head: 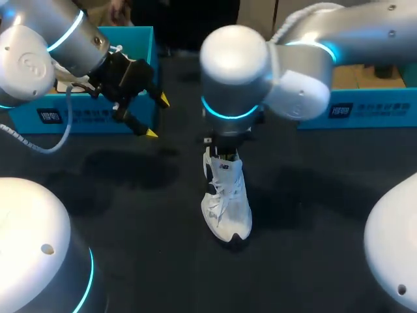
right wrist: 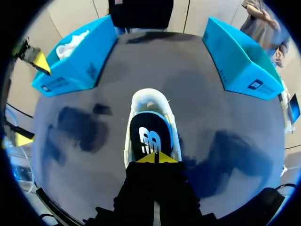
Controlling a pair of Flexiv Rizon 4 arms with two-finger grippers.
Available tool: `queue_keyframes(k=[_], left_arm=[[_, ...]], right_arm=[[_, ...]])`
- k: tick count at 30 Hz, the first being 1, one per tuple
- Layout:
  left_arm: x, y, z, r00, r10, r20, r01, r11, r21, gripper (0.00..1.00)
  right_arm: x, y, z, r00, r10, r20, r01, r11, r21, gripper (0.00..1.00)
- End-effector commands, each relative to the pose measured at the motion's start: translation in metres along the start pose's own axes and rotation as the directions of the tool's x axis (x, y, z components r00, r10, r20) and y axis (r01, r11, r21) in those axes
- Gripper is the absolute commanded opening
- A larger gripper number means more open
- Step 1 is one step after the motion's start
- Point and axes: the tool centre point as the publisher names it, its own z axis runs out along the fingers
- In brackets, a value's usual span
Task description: Take the shoe out of the shoebox, open the shoe tongue, remove and reinsert the insole, then place the shoe into the shoebox
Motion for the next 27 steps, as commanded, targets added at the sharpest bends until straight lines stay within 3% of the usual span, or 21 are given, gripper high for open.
queue_keyframes(k=[1,21,24,27], left_arm=[[0.001,0.0,0.0,1.0,0.001,0.001,-0.001,1.0,-0.002,1.0],[0.001,0.0,0.0,1.0,0.001,0.001,-0.001,1.0,-0.002,1.0],[0.001,0.0,0.0,1.0,0.001,0.001,-0.001,1.0,-0.002,1.0],[0.001,0.0,0.0,1.0,0.001,0.001,-0.001,1.0,-0.002,1.0]], right_arm=[[0.005,0.003,0.014,0.997,-0.016,0.077,0.015,1.0,0.025,0.0],[-0.011,0.008,0.068,0.995,-0.091,-0.029,0.092,0.995,0.05,0.0],[-0.015,0.01,0.063,0.995,-0.094,-0.025,0.095,0.994,0.047,0.0],[-0.016,0.014,0.049,0.996,-0.093,-0.01,0.093,0.996,-0.003,0.0]])
